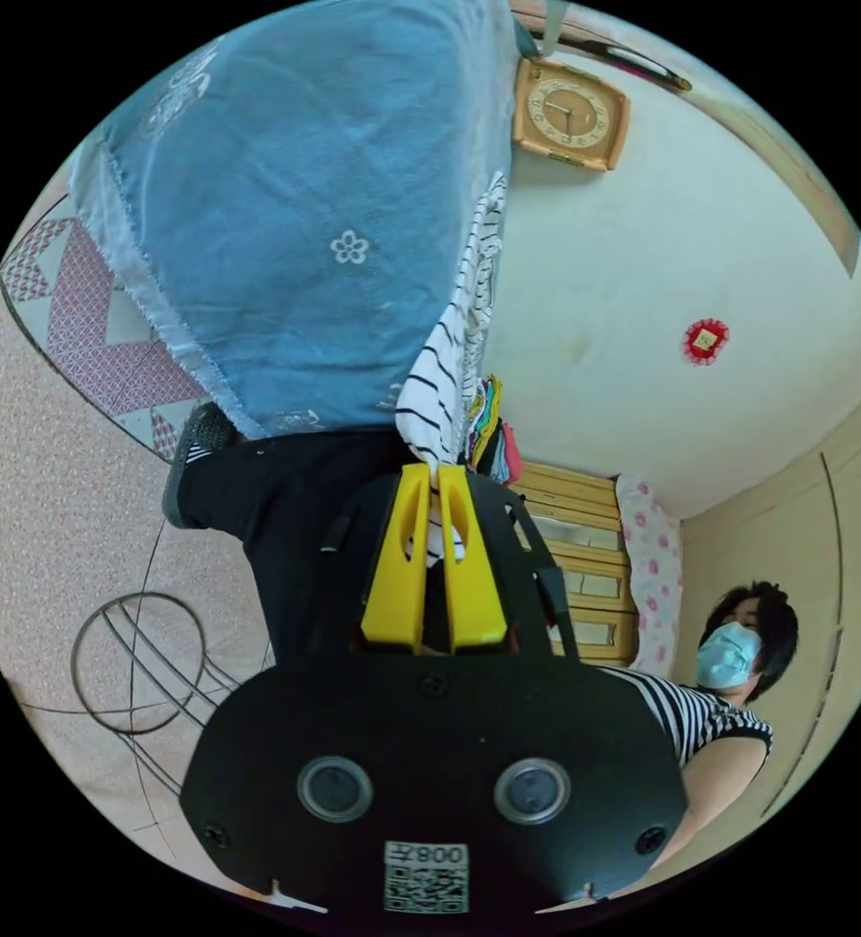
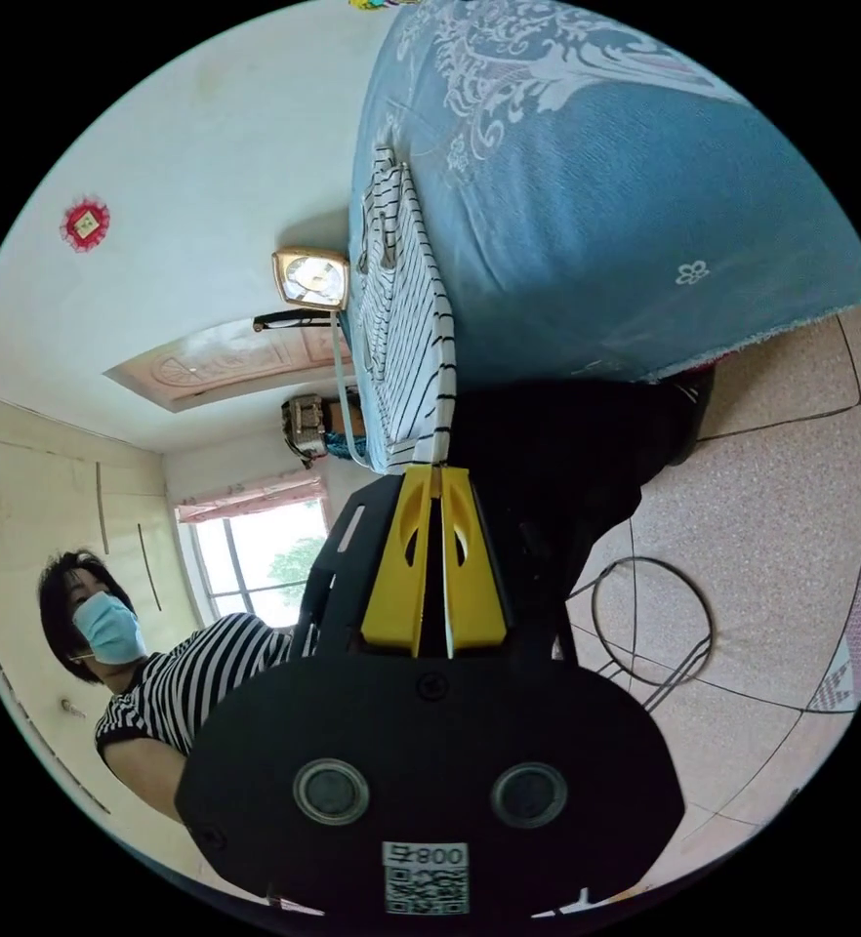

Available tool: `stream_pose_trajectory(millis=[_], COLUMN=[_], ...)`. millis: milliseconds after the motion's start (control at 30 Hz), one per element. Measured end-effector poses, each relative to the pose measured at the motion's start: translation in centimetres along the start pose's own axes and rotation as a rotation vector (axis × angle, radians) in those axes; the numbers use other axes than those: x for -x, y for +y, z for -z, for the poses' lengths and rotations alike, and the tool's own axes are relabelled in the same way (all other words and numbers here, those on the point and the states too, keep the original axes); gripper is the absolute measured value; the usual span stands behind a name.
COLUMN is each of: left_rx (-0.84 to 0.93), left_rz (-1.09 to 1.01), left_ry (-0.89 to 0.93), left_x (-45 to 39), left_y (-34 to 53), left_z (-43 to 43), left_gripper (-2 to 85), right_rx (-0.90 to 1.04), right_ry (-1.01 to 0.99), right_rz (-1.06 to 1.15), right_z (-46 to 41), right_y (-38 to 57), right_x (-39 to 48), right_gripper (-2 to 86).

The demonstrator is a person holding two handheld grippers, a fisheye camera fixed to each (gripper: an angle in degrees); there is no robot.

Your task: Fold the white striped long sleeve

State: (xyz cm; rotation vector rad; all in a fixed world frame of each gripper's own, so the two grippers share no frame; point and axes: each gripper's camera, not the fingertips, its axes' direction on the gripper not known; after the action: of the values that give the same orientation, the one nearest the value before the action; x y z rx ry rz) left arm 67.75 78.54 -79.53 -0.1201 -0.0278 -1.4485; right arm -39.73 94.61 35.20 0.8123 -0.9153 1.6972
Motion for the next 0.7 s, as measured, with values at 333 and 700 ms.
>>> stream_pose_trajectory(millis=[333, 700], left_rx=[0.021, 0.046], left_rz=[-0.166, -0.299], left_ry=[0.037, 0.069], left_x=[-6.2, -11.8], left_y=[3.5, 8.6], left_z=[2.4, 4.3], left_gripper=[1.4, 1.3], right_rx=[-0.071, -0.101], right_ry=[-0.062, -0.063], right_rz=[0.18, 0.316], right_z=[5.4, 9.7], right_y=[4.9, 10.3], right_x=[3.7, 6.3], right_gripper=[1.2, 1.0])
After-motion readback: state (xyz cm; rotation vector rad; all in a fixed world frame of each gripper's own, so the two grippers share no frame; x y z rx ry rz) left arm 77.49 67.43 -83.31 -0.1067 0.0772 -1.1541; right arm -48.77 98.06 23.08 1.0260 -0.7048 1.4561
